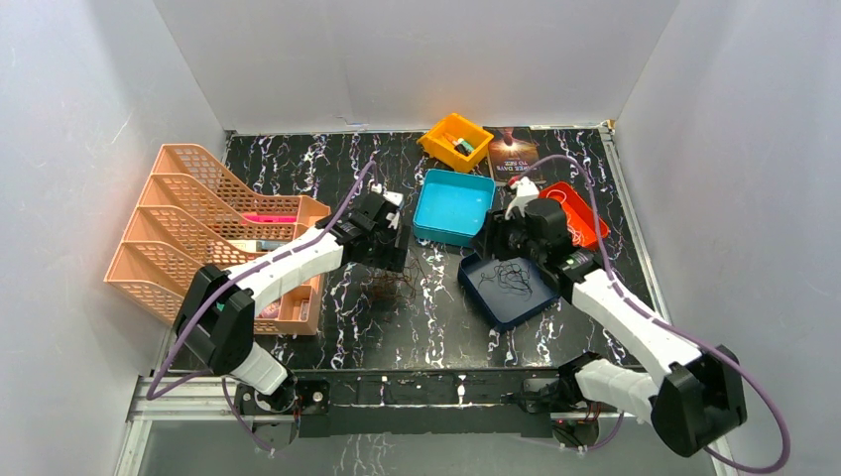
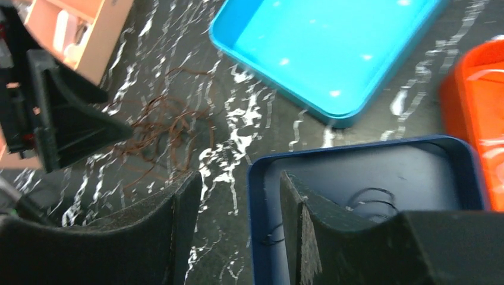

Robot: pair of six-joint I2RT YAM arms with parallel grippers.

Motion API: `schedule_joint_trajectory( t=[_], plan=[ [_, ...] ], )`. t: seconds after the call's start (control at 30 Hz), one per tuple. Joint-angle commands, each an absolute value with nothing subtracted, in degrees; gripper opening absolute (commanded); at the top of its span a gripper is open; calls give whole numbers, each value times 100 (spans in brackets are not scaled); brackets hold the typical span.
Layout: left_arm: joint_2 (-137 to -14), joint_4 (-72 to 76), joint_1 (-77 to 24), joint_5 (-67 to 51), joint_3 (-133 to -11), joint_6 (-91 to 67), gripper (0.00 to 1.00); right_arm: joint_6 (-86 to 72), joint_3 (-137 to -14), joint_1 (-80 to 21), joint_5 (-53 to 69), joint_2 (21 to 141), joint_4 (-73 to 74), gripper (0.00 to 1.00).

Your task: Untangle the cables

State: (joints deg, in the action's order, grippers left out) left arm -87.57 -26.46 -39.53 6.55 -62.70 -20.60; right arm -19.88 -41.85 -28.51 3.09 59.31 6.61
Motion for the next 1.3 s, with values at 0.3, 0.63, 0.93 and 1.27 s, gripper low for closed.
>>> schedule_joint_trajectory(
  t=[0.3, 0.63, 0.93, 1.27],
  plan=[
    [-8223, -2592, -3946, 1351, -5774, -2561, 67, -2666, -5085, -3846, 1431, 7982, -433, 57],
    [-7742, -2714, -3944, 1704, -5444, -3014, 72, -4183, -5199, -4331, 1005, 9220, -1368, 52],
    [-7676, -2708, -3946, 1752, -5350, -3049, 73, -4432, -5560, -4357, 1143, 10214, -1869, 51],
    [-7641, -2669, -3946, 1759, -5344, -2983, 73, -4080, -5788, -4365, 766, 10662, -1723, 19]
  ],
)
